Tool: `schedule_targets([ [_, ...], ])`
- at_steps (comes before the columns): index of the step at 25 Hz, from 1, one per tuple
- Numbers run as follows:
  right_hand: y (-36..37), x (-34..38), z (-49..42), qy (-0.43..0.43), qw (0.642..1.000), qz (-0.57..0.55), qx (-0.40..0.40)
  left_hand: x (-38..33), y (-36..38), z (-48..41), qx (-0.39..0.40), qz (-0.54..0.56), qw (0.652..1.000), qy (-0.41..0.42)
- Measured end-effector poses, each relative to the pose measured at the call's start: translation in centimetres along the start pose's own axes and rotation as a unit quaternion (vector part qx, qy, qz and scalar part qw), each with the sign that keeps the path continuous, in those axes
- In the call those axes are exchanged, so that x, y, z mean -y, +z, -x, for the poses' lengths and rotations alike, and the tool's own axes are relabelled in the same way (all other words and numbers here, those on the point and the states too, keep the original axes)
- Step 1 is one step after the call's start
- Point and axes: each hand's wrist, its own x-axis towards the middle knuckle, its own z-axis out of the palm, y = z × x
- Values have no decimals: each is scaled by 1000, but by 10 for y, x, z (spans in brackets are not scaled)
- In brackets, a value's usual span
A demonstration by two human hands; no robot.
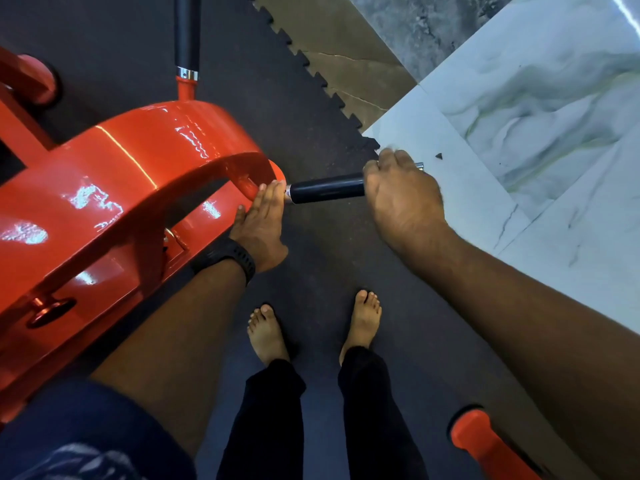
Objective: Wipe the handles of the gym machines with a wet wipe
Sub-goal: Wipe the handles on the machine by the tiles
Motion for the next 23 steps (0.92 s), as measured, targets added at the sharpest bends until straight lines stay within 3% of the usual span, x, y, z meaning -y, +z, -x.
schedule_targets([
  [3, -3, -7, 9, -3, 999, 18, 26, 1, -2, 1, 16, 2, 1000, 2],
  [6, 1, -12, 14, 16, 1000, 3, -8, 1, -4, 1, 10, -2, 1000, 9],
  [9, 8, 0, 22, -31, 999, -25, -17, 4, -2, 0, 7, 1, 1000, 13],
  [11, 15, 16, 29, 16, 995, -83, -44, 7, -3, -1, 23, -1, 1000, 15],
  [15, 11, 38, 19, 6, 996, -52, -67, 14, -11, -5, 33, -24, 998, 41],
  [19, -6, 46, -9, 63, 998, -22, -19, 16, -9, -5, 34, -27, 998, 52],
  [23, -14, 75, -29, -1, 999, 3, 48, 18, -10, -5, 46, -38, 997, 52],
])
